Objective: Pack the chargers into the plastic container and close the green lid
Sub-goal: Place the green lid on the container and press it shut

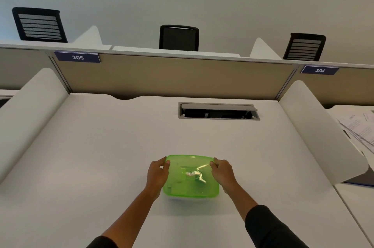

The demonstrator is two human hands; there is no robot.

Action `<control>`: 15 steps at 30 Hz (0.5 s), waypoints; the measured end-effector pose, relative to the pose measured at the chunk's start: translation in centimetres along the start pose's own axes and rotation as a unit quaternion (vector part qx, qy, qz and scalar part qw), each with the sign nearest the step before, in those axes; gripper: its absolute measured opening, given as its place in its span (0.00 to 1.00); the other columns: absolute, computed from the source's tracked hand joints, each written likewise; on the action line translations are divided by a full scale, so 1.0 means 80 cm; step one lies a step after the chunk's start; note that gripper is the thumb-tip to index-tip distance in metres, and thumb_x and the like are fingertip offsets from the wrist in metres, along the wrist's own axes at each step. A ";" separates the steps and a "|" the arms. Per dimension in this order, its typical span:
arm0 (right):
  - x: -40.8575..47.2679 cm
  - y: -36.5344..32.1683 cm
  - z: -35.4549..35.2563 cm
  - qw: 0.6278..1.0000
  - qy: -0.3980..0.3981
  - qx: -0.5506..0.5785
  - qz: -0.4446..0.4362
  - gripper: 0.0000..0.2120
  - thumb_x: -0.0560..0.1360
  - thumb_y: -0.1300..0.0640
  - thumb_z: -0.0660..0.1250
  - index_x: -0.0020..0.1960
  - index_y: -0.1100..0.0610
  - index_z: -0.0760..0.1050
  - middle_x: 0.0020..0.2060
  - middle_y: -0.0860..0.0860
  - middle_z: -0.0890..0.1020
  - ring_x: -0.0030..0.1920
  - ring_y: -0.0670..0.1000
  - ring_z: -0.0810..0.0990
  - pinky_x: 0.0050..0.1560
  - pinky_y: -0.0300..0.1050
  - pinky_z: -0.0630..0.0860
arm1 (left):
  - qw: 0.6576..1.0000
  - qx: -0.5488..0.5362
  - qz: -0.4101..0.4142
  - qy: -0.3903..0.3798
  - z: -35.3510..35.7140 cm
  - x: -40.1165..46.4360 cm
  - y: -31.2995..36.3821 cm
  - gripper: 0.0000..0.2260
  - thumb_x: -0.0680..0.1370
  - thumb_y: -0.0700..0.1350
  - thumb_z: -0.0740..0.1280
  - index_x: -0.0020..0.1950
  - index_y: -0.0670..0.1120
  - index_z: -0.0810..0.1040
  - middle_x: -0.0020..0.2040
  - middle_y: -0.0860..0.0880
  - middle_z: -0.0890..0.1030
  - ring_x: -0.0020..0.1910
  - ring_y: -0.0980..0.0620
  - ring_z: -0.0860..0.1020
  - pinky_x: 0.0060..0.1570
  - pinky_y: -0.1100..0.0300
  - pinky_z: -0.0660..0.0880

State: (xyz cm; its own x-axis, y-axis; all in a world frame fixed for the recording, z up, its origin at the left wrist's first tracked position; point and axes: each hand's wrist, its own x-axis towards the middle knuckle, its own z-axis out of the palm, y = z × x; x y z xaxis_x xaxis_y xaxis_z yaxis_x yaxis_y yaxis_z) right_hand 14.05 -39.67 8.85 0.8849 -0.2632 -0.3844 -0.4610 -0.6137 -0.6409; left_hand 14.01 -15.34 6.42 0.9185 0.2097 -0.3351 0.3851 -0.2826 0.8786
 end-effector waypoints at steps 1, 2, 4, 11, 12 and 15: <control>0.000 -0.001 0.001 1.000 0.006 0.005 0.000 0.21 0.86 0.57 0.60 0.75 0.66 0.73 0.69 0.62 0.80 0.68 0.61 0.80 0.67 0.50 0.77 | 1.000 0.005 0.004 0.003 0.001 0.003 0.002 0.16 0.85 0.47 0.64 0.71 0.45 0.82 0.63 0.41 0.83 0.55 0.41 0.81 0.61 0.50 0.77; 0.000 -0.001 0.002 1.000 0.012 0.009 0.000 0.21 0.86 0.57 0.60 0.76 0.65 0.72 0.67 0.63 0.81 0.67 0.61 0.80 0.67 0.50 0.76 | 1.000 0.010 0.006 0.007 0.001 0.006 0.004 0.16 0.84 0.48 0.65 0.69 0.45 0.83 0.61 0.42 0.84 0.56 0.41 0.81 0.60 0.50 0.77; 0.001 0.001 0.007 1.000 0.017 0.015 0.001 0.20 0.86 0.57 0.60 0.75 0.64 0.74 0.60 0.62 0.83 0.61 0.60 0.82 0.61 0.50 0.77 | 1.000 0.016 0.002 0.018 0.002 0.011 0.006 0.15 0.84 0.49 0.66 0.65 0.43 0.85 0.58 0.41 0.84 0.56 0.41 0.81 0.60 0.50 0.77; 0.002 0.004 0.014 0.999 0.024 0.034 0.019 0.21 0.86 0.55 0.61 0.77 0.61 0.72 0.61 0.65 0.81 0.63 0.63 0.82 0.57 0.48 0.76 | 0.997 -0.062 -0.039 0.034 0.003 0.022 0.005 0.12 0.81 0.43 0.71 0.59 0.38 0.87 0.58 0.40 0.87 0.60 0.39 0.83 0.65 0.45 0.79; 0.002 0.003 0.014 0.999 0.025 0.029 0.018 0.21 0.86 0.55 0.61 0.77 0.60 0.72 0.61 0.64 0.81 0.63 0.63 0.82 0.58 0.49 0.77 | 0.995 -0.083 -0.049 0.034 0.003 0.023 0.004 0.11 0.80 0.42 0.72 0.59 0.37 0.87 0.57 0.39 0.87 0.60 0.39 0.84 0.65 0.44 0.80; 0.001 0.003 0.013 1.000 0.021 0.016 0.011 0.21 0.86 0.54 0.60 0.77 0.59 0.72 0.53 0.58 0.79 0.54 0.56 0.80 0.55 0.49 0.76 | 0.990 -0.119 -0.068 0.036 0.001 0.025 0.001 0.13 0.79 0.42 0.74 0.60 0.36 0.85 0.58 0.38 0.86 0.61 0.39 0.83 0.67 0.43 0.79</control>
State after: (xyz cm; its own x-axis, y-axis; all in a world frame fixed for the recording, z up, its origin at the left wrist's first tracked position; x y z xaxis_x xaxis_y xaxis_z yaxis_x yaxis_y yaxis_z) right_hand 13.95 -39.06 7.94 0.8761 -0.3087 -0.3704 -0.4819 -0.5832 -0.6539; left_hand 15.89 -15.01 5.77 0.8482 0.2982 -0.4376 0.4641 -0.0205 0.8855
